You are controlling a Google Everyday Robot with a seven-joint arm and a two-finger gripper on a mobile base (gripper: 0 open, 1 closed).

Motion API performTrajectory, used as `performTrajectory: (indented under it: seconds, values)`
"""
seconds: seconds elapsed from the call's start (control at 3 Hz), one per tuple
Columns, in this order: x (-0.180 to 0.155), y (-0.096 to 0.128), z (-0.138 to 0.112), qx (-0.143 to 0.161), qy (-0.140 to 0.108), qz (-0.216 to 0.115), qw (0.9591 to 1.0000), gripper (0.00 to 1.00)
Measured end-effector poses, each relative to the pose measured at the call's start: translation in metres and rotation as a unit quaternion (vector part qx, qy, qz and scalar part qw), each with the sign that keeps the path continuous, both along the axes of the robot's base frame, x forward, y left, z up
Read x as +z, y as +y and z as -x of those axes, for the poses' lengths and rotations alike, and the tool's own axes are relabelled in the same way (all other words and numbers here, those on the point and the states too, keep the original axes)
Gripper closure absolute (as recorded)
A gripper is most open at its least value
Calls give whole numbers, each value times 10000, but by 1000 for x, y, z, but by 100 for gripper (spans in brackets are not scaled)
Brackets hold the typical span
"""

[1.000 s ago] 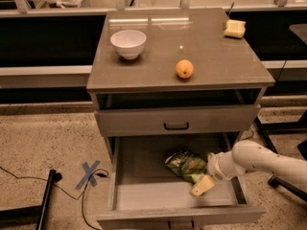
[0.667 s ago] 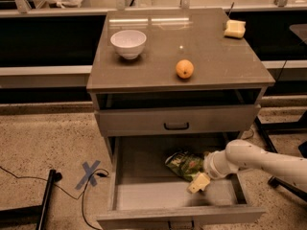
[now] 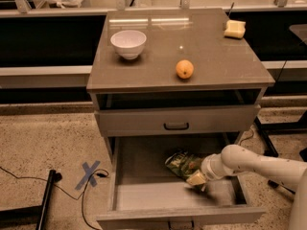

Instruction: Pick green jalapeno chip bag from middle drawer and place on counter

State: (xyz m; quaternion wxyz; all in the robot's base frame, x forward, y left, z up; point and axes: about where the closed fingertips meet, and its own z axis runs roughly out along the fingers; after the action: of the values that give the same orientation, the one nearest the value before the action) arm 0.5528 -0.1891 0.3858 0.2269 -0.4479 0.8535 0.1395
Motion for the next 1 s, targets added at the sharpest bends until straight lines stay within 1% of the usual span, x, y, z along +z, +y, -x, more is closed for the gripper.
performTrajectory:
  seconds: [0.33,0.67,1.0]
  values:
    - [-4,9,2,60,-48,-137,9999,61]
    - [15,16,7,178,-244,-412,9987,84]
    - [45,17,14,325,-494,-998,9932,100]
